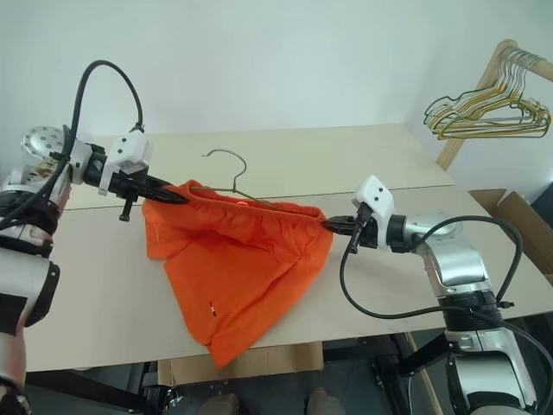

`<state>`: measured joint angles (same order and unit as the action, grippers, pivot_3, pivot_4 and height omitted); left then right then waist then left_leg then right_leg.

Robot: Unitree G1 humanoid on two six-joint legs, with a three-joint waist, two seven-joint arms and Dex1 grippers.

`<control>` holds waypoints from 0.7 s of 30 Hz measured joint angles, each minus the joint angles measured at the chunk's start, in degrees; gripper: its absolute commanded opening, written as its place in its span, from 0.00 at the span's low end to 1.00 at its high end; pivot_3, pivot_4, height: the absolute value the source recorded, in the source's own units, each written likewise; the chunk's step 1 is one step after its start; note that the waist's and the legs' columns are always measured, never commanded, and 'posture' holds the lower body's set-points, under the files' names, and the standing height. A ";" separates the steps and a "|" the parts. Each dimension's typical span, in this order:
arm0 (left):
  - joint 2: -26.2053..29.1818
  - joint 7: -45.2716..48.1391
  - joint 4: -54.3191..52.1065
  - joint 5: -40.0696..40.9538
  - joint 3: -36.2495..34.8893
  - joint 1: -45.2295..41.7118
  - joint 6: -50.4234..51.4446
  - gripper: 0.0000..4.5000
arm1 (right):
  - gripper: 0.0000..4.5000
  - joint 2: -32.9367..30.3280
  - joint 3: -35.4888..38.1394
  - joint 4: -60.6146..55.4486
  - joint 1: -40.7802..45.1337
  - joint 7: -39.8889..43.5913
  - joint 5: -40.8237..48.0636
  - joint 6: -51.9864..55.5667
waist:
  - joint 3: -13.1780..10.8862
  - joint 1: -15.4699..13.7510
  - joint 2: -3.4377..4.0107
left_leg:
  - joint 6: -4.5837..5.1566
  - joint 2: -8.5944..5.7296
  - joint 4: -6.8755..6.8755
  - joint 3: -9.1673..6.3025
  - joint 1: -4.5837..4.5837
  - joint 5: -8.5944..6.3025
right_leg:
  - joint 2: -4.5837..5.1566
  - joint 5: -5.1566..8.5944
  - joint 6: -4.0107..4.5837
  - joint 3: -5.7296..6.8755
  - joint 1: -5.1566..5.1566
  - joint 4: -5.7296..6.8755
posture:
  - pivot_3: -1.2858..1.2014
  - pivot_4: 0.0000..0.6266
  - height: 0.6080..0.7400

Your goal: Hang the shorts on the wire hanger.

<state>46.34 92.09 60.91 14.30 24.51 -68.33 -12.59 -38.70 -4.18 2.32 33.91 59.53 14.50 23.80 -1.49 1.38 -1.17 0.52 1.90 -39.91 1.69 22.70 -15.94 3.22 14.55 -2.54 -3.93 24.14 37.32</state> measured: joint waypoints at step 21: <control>-5.07 -2.20 -4.63 -5.23 -15.39 8.82 0.62 0.00 | 0.00 1.63 -7.60 -1.58 8.67 -0.81 -10.21 -9.15 | 0.01 -0.55 0.00 | -0.01 -0.02 -0.03 0.00 0.02 0.01 | 0.05 -0.01 -0.01 0.06 -0.01 0.34 | 0.53 0.00 1.00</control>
<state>41.27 89.89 56.28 9.07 9.12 -59.51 -11.97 -37.07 -11.78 0.74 42.58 58.72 4.29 14.65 -1.49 0.82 -1.17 0.51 1.88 -39.93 1.69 22.72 -15.93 3.28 14.54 -2.55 -3.87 24.14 37.67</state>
